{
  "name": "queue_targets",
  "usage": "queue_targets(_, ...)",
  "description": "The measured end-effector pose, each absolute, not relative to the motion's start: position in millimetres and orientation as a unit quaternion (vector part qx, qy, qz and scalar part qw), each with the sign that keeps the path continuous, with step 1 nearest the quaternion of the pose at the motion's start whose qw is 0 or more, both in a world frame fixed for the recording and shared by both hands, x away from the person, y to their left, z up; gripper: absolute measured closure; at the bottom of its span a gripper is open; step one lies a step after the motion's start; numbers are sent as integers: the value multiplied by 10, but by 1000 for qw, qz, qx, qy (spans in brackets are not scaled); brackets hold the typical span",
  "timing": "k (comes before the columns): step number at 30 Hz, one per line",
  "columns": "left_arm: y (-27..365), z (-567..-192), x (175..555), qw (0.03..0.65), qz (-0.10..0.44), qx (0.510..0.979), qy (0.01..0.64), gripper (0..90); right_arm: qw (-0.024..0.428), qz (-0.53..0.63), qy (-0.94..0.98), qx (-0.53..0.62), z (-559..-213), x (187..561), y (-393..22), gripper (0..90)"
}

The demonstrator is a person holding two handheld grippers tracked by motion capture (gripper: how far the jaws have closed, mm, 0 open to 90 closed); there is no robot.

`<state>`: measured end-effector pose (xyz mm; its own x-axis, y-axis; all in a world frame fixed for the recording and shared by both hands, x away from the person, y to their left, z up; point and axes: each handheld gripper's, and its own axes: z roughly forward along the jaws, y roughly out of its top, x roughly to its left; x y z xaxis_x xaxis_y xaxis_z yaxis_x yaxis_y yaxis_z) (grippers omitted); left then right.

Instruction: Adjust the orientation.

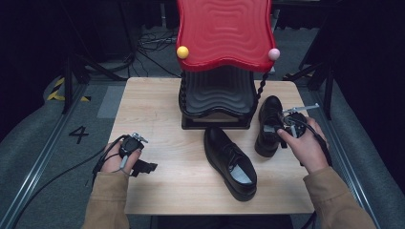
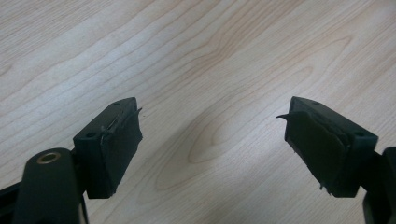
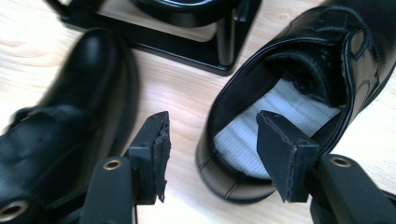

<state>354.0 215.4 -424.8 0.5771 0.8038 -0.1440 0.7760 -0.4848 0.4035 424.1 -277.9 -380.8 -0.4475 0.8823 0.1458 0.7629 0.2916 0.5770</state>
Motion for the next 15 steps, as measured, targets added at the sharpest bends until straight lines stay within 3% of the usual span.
queue_targets(9,2172,-4243,3529,221,32,860,458,191,38,223,793,566,-4057,4548,-2666,540)
queue_targets(13,2181,-4257,3536,221,30,859,461,193,-32,207,786,582,-4129,4642,-2615,631)
queue_targets(15,2181,-4260,3536,221,30,859,462,195,-40,198,785,585,-4147,4667,-2599,650)
